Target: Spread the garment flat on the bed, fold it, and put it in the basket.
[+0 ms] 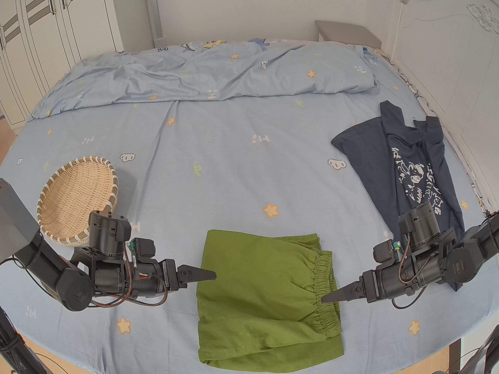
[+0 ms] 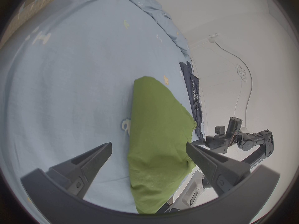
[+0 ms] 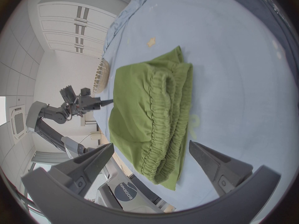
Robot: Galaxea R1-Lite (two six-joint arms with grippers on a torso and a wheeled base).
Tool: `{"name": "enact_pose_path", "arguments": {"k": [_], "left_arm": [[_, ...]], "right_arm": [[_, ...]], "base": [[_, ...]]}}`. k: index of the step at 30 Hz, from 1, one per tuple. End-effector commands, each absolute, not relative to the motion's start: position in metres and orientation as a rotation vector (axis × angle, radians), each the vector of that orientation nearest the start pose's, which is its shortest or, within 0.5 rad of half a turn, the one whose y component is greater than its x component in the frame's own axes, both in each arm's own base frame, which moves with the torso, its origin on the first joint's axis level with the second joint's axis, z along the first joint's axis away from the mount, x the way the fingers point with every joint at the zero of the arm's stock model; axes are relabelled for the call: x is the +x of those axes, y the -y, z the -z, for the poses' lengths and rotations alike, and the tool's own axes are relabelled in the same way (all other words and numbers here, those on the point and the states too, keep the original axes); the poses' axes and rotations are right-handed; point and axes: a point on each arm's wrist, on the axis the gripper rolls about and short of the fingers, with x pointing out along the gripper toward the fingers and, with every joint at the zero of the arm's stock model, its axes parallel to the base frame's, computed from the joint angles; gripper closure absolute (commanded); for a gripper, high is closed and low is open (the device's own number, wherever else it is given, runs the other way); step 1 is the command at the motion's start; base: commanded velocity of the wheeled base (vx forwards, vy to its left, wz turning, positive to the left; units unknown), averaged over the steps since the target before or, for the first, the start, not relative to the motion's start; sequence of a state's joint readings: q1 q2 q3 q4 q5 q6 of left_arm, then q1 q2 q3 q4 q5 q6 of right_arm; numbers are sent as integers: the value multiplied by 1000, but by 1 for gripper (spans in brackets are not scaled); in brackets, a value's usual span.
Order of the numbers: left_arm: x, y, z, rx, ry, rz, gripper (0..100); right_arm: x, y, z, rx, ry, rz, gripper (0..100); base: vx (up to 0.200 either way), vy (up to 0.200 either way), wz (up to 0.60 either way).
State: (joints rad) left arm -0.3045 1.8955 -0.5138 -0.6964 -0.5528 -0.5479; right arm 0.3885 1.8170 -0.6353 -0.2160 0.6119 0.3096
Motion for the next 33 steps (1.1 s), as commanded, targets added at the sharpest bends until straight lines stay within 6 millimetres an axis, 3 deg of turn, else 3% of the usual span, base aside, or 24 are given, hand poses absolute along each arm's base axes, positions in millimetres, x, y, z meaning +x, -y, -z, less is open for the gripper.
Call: {"name": "enact_pose_path", "arguments": {"k": [1,5,9,14,33], "left_arm": [[260,106,-44,-576,-984,612,0],[258,112,-31,-574,-1021,617,0],[255,119,-32,-602,-1000,643,0],[255,131,-19,-635,-1026,649,0],[257,153,-15,-632,-947,749,0]], "right_arm": [[240,-102,-100,390,-1028,-757,0],[236,-95,-119,415,-965,-791,0],[233,-90,-129,428,-928,-811,0],[233,-85,-134,437,-904,-798,0],[232,-81,-140,438,-873,-796,0]], "base": [[0,0,0],[0,0,0],[0,0,0],[0,0,0],[0,0,0]]}}
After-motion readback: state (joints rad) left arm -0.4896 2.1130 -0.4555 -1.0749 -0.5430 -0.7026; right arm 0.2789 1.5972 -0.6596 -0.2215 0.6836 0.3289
